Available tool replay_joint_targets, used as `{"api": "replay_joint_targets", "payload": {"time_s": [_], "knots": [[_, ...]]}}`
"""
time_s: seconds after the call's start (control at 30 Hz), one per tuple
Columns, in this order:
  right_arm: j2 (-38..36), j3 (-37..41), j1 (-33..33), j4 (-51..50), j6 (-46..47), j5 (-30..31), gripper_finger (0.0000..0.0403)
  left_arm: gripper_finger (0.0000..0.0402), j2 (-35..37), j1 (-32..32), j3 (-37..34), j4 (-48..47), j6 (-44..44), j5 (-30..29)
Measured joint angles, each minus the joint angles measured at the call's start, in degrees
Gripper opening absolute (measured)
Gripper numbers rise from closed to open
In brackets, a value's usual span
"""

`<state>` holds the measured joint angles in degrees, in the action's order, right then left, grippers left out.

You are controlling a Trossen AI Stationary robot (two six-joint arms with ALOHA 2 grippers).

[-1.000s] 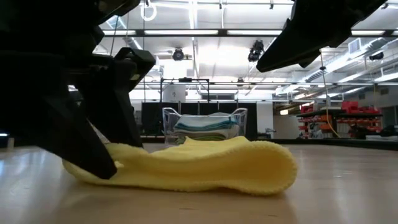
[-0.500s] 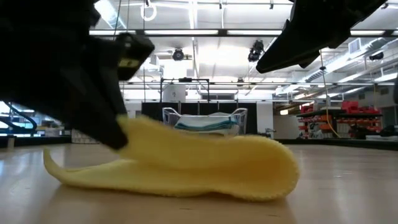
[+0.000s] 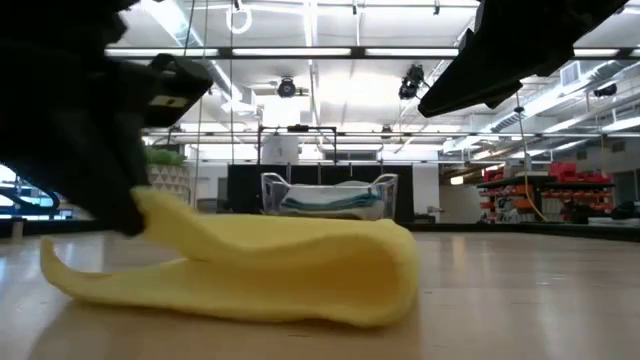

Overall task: Fold microfiber towels
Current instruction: Fold the yellow microfiber cloth

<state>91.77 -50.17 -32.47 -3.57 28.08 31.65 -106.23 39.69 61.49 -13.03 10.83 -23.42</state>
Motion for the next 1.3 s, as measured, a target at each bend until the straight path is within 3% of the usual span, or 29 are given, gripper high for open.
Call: {"api": "replay_joint_targets", "payload": {"time_s": [0.17, 0.33, 0.7, 0.93, 1.3], "knots": [[0.0, 0.0, 0.0, 0.0, 0.2, -0.2, 0.0058, 0.0008, -0.7, 1.1, 0.0, -1.0, 0.8, -0.1], [1.7, 0.0, 1.6, 1.3, -1.2, -0.7, 0.0058, 0.0019, -0.7, 1.1, 0.0, -1.3, 1.3, -1.0], [11.2, 0.0, 20.6, 13.3, -6.3, -6.1, 0.0006, 0.0018, -0.7, 1.5, 0.0, -1.4, 3.6, -1.2], [17.9, -0.1, 32.3, 24.8, -13.2, -18.6, 0.0007, 0.0008, -0.7, 1.6, 0.0, -1.6, 4.0, -1.2], [22.6, -1.2, 35.8, 25.8, -12.9, -18.6, 0.0006, 0.0007, -0.7, 2.7, 0.0, -1.9, 6.2, -1.0]]}}
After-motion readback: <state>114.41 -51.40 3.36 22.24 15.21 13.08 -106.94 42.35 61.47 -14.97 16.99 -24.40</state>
